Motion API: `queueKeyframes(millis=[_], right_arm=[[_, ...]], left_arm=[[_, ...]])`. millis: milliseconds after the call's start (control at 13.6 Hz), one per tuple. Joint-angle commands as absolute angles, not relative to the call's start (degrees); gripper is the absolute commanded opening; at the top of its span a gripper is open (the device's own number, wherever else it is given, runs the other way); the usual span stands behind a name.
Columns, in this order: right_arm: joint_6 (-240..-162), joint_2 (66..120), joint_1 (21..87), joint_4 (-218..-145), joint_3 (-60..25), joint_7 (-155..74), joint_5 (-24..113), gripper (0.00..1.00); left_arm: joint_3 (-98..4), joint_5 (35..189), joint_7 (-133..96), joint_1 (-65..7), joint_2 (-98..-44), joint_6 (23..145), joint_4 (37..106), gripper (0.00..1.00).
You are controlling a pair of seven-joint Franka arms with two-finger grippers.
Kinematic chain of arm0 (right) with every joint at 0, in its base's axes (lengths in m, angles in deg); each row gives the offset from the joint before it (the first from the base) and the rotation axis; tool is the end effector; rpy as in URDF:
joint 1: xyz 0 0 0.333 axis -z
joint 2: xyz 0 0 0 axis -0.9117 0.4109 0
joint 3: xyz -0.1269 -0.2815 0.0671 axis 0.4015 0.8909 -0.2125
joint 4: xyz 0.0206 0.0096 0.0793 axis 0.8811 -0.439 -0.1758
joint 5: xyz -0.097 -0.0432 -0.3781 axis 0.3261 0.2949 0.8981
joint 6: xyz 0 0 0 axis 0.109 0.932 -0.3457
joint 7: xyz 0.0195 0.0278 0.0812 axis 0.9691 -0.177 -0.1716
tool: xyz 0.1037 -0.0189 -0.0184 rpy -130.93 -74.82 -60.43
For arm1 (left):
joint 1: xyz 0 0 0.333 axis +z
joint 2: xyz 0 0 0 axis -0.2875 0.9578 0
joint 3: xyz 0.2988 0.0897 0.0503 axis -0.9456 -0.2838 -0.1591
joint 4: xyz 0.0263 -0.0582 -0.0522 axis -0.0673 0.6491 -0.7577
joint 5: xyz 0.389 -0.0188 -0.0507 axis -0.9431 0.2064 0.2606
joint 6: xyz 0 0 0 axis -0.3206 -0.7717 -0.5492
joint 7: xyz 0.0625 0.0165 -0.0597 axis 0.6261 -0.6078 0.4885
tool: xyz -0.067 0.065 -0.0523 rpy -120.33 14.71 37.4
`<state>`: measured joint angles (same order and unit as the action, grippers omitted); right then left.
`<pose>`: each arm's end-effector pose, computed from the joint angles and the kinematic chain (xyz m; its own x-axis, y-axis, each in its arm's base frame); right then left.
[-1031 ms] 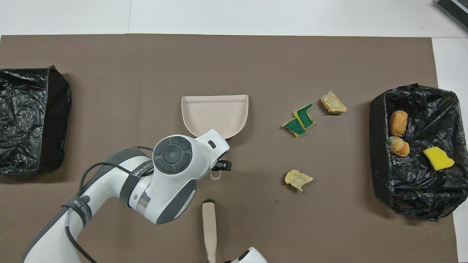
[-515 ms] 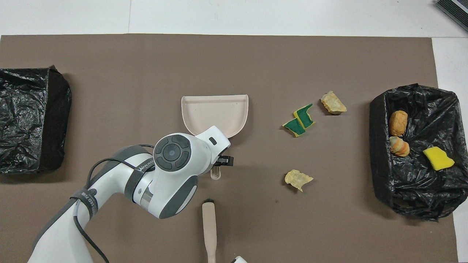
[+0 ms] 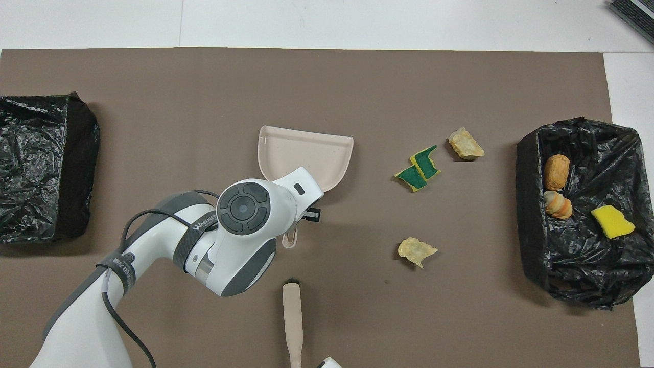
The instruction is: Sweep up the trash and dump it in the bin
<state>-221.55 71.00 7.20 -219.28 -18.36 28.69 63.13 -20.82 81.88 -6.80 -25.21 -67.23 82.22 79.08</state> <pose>0.1869 0.4336 0.3459 0.9944 -0.0496 -0.0931 -0.0599 -0.9919 -0.1117 0.4794 -0.3586 0.3549 0.9732 -0.2094 0.0948 -0.2193 -0.9695 0.1095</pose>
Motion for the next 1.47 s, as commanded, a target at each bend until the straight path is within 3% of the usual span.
queueKeyframes(millis=[0, 74, 294, 662, 957, 1104, 1399], right_arm=[[-222.0, 72.1, 7.3, -218.2, -18.4, 29.0, 63.8, 0.12], [-221.1, 72.7, 7.5, -217.3, -18.4, 28.9, 63.8, 0.00], [-214.5, 73.2, 9.8, -213.0, -17.7, 28.2, 65.2, 0.00], [-197.7, 64.5, 23.9, -212.2, -17.7, 16.2, 65.4, 0.00], [-192.6, 62.6, 37.1, -211.6, -17.6, 1.6, 66.5, 0.00], [-192.9, 64.1, 42.7, -209.1, -17.7, 0.1, 71.8, 0.00], [-194.0, 72.2, 55.3, -201.3, -17.7, -12.1, 79.2, 0.00]], left_arm=[[-20.9, 77.7, -6.7, -24.8, -66.7, 79.5, 77.7, 0.00], [-20.9, 76.5, -7.4, -24.8, -67.7, 77.0, 77.7, 0.00], [-21.3, 75.6, -22.5, -23.4, -71.2, 69.6, 77.7, 0.00], [-21.3, 75.7, -50.1, -20.0, -73.7, 62.0, 78.4, 0.00], [-20.9, 75.6, -56.6, -20.3, -74.1, 61.8, 80.2, 0.00], [-19.4, 75.6, -56.6, -20.5, -73.6, 61.2, 80.2, 0.00], [-18.7, 75.6, -55.4, -21.0, -73.4, 61.5, 80.1, 0.00]])
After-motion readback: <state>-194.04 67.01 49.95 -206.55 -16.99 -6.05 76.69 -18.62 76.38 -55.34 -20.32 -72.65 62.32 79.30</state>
